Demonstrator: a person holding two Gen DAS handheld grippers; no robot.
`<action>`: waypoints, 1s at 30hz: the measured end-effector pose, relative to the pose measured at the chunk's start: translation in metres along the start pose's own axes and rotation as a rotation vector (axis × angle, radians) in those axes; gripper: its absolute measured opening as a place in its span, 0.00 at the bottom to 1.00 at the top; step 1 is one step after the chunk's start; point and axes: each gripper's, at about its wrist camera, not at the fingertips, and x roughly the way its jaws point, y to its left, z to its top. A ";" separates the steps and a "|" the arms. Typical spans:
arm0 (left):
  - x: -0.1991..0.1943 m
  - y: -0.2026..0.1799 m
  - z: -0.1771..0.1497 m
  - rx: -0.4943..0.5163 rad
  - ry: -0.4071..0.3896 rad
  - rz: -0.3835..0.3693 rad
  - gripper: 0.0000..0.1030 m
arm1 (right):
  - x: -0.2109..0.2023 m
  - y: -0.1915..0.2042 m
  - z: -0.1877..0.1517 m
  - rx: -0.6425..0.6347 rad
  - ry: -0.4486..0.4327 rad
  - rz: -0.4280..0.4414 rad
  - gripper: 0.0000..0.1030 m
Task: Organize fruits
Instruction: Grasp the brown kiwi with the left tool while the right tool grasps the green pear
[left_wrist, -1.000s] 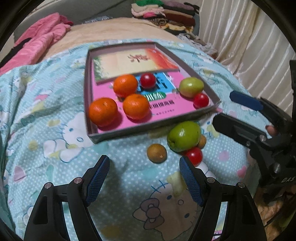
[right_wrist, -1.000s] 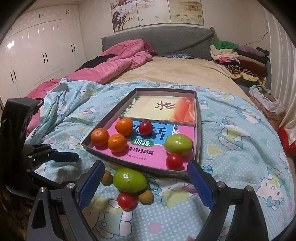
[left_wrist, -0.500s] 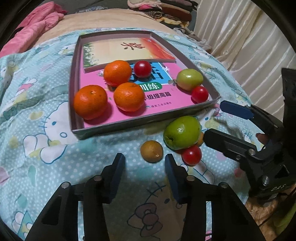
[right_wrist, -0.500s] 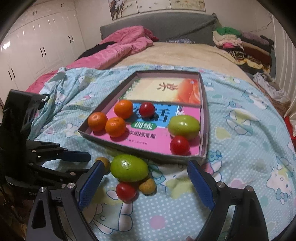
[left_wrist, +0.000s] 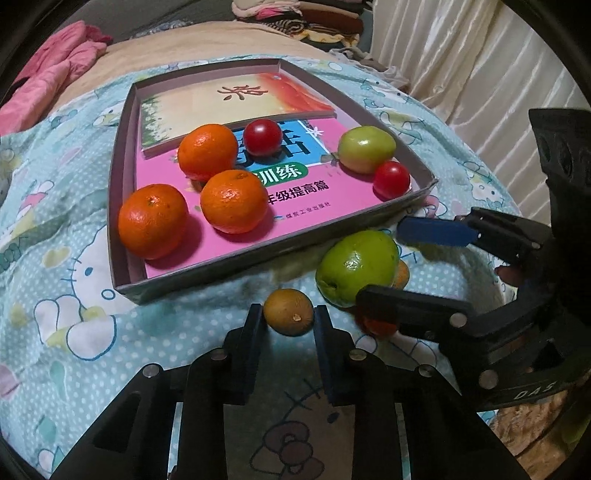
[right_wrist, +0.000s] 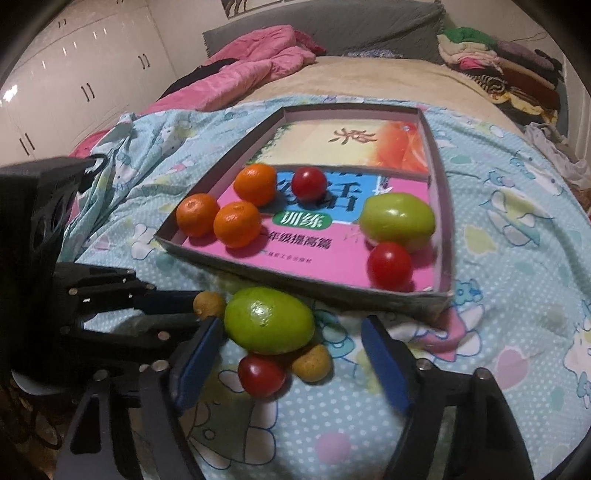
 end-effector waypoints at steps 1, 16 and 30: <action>-0.001 0.000 0.000 0.001 -0.001 0.002 0.27 | 0.001 0.001 0.000 -0.005 0.003 -0.001 0.70; -0.005 0.010 -0.002 -0.036 -0.004 0.001 0.27 | 0.017 0.006 0.005 -0.016 0.023 0.047 0.53; -0.033 0.008 -0.001 -0.057 -0.107 -0.032 0.27 | -0.022 0.002 0.005 0.011 -0.105 0.101 0.52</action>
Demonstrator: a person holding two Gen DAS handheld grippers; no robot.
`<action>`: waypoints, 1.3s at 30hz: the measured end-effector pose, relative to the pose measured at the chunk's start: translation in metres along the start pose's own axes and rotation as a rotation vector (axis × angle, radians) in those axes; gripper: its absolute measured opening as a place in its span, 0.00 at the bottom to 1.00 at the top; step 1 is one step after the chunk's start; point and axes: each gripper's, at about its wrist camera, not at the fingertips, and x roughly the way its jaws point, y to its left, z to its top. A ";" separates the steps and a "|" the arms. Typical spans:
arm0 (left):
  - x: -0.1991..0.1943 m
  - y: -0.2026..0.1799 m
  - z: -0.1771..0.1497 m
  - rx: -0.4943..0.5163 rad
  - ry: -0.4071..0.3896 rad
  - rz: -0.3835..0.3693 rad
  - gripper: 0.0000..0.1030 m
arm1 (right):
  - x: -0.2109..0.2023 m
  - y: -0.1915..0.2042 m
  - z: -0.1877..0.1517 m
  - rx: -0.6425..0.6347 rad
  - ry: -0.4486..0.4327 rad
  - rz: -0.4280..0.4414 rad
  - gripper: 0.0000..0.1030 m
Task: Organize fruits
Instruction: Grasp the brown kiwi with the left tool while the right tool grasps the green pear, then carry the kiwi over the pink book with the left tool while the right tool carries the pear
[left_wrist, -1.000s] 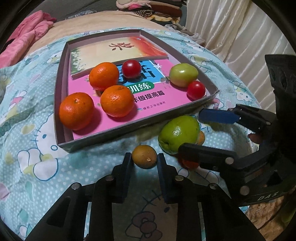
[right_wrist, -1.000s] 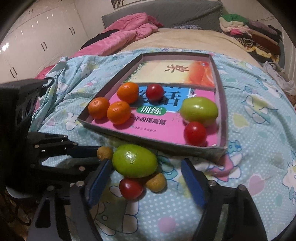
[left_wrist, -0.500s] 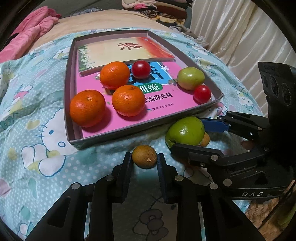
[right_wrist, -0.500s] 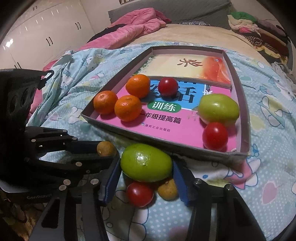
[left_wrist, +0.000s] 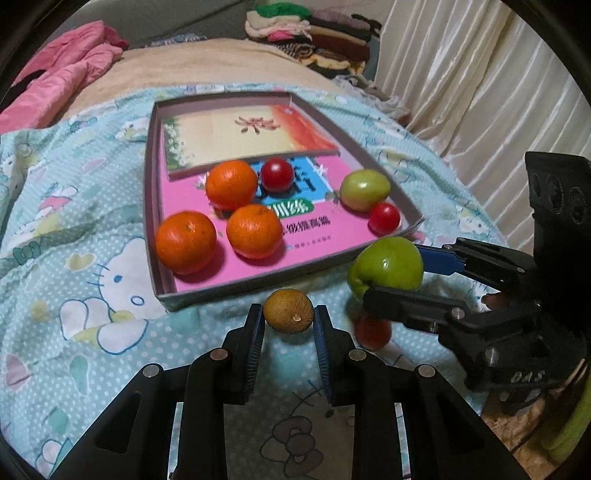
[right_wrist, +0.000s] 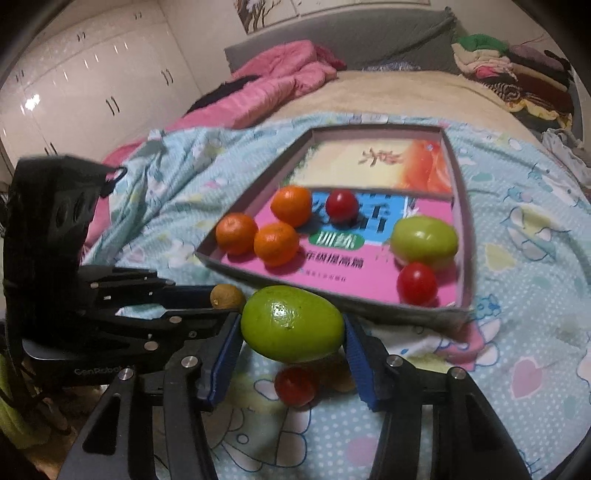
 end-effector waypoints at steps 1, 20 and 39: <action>-0.003 0.000 0.000 -0.004 -0.011 -0.004 0.27 | -0.002 -0.001 0.001 0.006 -0.009 0.001 0.52; -0.020 -0.014 0.017 0.014 -0.104 0.007 0.27 | -0.026 -0.010 0.013 0.008 -0.137 -0.058 0.52; -0.003 -0.017 0.032 0.026 -0.096 0.029 0.27 | -0.030 -0.023 0.027 0.040 -0.196 -0.086 0.52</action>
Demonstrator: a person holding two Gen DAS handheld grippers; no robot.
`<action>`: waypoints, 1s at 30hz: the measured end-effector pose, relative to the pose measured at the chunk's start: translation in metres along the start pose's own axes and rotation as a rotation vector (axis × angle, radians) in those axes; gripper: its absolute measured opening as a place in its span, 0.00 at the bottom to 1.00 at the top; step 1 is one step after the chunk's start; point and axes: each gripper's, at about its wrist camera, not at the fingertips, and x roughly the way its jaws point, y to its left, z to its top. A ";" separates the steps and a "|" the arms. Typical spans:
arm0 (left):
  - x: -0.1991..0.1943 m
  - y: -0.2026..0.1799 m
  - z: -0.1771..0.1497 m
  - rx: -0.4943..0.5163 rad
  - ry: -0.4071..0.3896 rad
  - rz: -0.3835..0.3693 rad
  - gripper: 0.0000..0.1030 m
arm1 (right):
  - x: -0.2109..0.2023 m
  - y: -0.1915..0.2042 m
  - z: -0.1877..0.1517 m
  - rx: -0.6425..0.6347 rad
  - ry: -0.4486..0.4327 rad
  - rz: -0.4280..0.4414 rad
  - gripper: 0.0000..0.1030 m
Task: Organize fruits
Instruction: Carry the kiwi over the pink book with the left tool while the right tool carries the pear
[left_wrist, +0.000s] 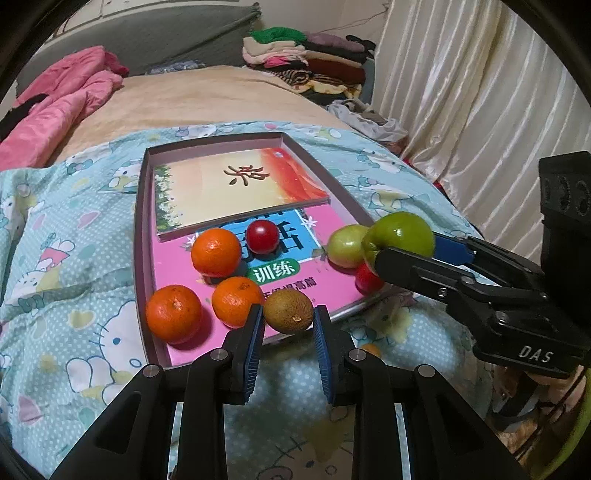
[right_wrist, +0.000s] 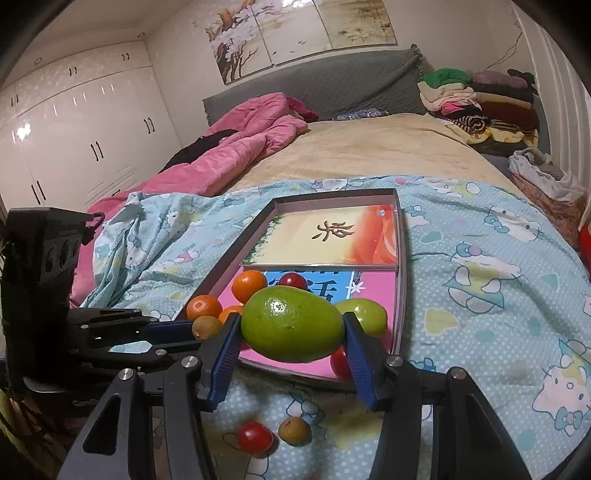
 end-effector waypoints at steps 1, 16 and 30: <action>0.001 0.000 0.000 -0.002 0.002 0.004 0.27 | 0.000 0.000 0.001 0.000 -0.001 0.000 0.52; 0.014 -0.003 0.001 -0.003 0.022 -0.009 0.27 | 0.000 -0.005 0.005 0.006 -0.020 -0.028 0.52; 0.029 -0.013 0.006 0.013 0.027 -0.032 0.27 | 0.005 -0.008 0.004 0.013 -0.012 -0.052 0.52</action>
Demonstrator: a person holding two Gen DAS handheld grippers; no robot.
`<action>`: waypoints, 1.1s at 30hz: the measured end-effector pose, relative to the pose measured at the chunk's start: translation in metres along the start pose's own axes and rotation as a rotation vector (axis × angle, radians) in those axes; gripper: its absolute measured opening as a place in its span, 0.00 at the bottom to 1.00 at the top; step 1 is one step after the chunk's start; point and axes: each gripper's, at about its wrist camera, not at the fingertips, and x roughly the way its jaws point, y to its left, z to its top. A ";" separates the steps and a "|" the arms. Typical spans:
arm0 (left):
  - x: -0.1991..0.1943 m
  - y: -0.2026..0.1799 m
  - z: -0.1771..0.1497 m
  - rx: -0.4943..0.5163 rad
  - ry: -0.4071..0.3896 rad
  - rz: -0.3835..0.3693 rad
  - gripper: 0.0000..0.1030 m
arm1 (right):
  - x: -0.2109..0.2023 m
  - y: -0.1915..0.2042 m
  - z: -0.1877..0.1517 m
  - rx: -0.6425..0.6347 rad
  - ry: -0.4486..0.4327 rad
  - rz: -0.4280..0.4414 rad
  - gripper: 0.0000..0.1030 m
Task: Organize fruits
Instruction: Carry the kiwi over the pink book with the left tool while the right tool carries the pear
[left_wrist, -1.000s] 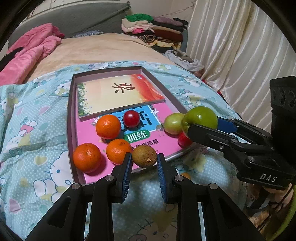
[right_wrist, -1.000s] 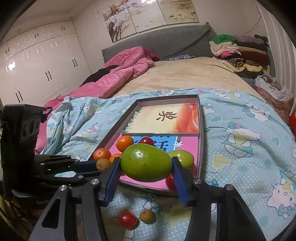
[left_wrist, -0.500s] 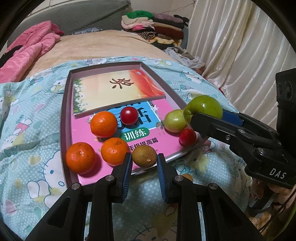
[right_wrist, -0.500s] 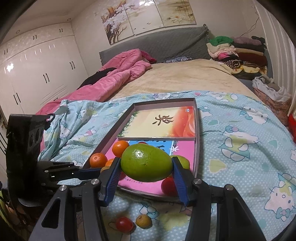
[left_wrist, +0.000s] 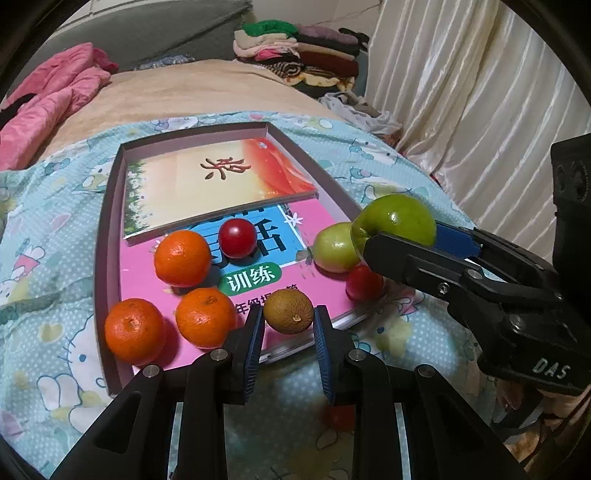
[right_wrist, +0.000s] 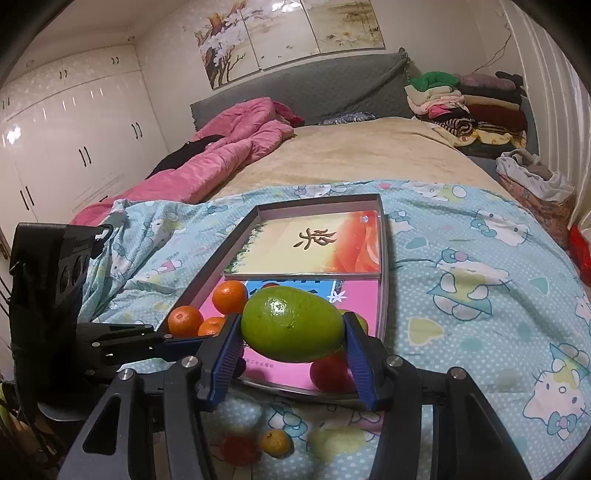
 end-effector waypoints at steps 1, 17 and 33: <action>0.001 0.000 0.000 -0.001 0.002 -0.001 0.27 | 0.001 0.000 0.000 -0.001 0.001 -0.001 0.52; 0.017 0.009 0.006 0.001 0.031 0.037 0.27 | 0.012 0.007 -0.004 -0.034 0.031 0.000 0.52; 0.018 0.012 0.005 0.023 0.035 0.042 0.27 | 0.024 0.014 -0.010 -0.139 0.100 -0.060 0.52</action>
